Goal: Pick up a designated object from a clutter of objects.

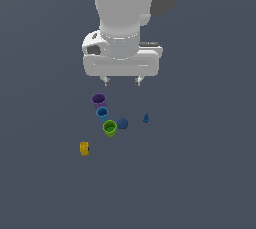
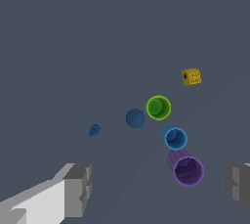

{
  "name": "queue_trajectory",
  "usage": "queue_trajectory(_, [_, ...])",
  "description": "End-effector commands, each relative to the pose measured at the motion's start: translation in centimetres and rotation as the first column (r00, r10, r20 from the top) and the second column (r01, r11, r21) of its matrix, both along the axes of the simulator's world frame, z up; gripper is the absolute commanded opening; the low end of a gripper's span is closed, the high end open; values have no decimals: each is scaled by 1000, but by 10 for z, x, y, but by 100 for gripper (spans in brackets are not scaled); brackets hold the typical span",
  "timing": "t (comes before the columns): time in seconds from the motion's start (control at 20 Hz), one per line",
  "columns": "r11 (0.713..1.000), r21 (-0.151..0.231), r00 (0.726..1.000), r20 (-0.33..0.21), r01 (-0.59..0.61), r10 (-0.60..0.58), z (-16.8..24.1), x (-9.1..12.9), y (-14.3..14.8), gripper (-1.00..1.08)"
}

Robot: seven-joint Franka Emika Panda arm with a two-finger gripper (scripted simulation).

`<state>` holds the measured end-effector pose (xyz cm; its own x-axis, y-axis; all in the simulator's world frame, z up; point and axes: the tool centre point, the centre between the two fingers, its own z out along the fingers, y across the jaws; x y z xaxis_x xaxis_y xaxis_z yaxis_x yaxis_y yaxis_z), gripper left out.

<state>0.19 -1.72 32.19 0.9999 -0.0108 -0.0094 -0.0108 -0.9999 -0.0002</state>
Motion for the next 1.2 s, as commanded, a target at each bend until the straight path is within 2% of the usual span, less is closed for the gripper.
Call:
queue_trajectory(0.0, [1000,0,1000,0,0,0,0,0,0,100])
queue_trajectory(0.55, [998,17,997,-32,-65,65,-12,-5,25,100])
queue_trajectory(0.85, [998,16,997,-30,-65,66,-17,1,19,100])
queue_trajectory(1.15, [997,15,997,-25,-75,76,-34,19,3,100])
